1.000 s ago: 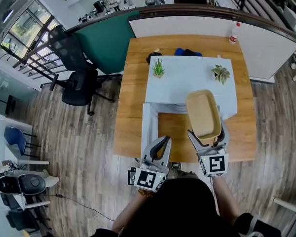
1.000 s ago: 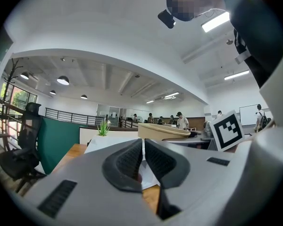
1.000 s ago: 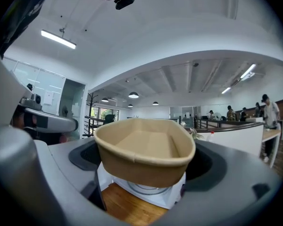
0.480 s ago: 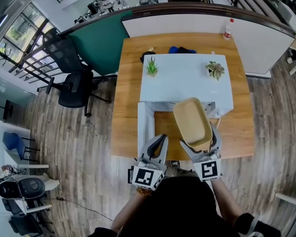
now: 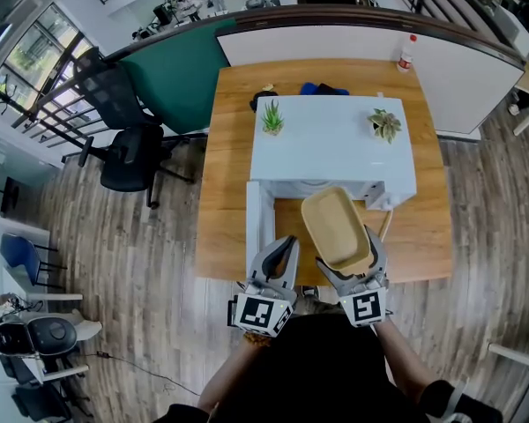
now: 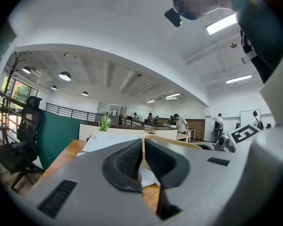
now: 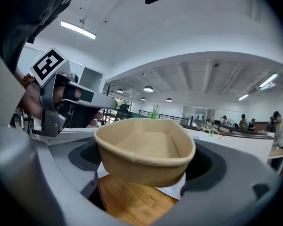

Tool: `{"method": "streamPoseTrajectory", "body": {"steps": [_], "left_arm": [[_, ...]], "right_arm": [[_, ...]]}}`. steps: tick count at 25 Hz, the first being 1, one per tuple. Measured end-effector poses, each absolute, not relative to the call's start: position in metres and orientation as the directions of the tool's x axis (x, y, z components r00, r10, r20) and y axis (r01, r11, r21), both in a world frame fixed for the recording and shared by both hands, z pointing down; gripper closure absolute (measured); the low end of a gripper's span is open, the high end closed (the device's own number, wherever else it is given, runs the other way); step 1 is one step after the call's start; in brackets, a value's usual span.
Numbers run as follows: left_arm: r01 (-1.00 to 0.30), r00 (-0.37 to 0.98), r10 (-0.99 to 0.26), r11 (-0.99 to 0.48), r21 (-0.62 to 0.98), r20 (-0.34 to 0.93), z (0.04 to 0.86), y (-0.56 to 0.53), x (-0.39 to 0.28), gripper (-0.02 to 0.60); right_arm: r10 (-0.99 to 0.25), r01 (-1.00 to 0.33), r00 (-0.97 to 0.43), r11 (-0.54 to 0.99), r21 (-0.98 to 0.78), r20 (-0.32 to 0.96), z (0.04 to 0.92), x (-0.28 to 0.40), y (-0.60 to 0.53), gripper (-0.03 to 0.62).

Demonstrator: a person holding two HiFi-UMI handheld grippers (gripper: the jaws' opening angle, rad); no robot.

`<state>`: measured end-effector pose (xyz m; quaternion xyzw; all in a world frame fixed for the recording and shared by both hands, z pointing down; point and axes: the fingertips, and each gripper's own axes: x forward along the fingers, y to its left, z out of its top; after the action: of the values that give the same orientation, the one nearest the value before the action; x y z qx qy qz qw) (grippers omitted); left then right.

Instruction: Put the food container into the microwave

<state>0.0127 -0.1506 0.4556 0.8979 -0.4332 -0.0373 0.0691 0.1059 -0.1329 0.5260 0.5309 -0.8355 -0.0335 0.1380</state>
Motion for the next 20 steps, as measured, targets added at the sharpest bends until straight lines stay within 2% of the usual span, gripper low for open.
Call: {"method": "streamPoseTrajectory", "body": {"steps": [20], "left_arm": [[-0.772, 0.624, -0.782, -0.617, 0.152, -0.009, 0.454, -0.147, -0.005, 0.546]], "right_arm": [[-0.859, -0.901, -0.408, 0.434, 0.018, 0.310, 0.581, 0.097, -0.146, 0.063]]}}
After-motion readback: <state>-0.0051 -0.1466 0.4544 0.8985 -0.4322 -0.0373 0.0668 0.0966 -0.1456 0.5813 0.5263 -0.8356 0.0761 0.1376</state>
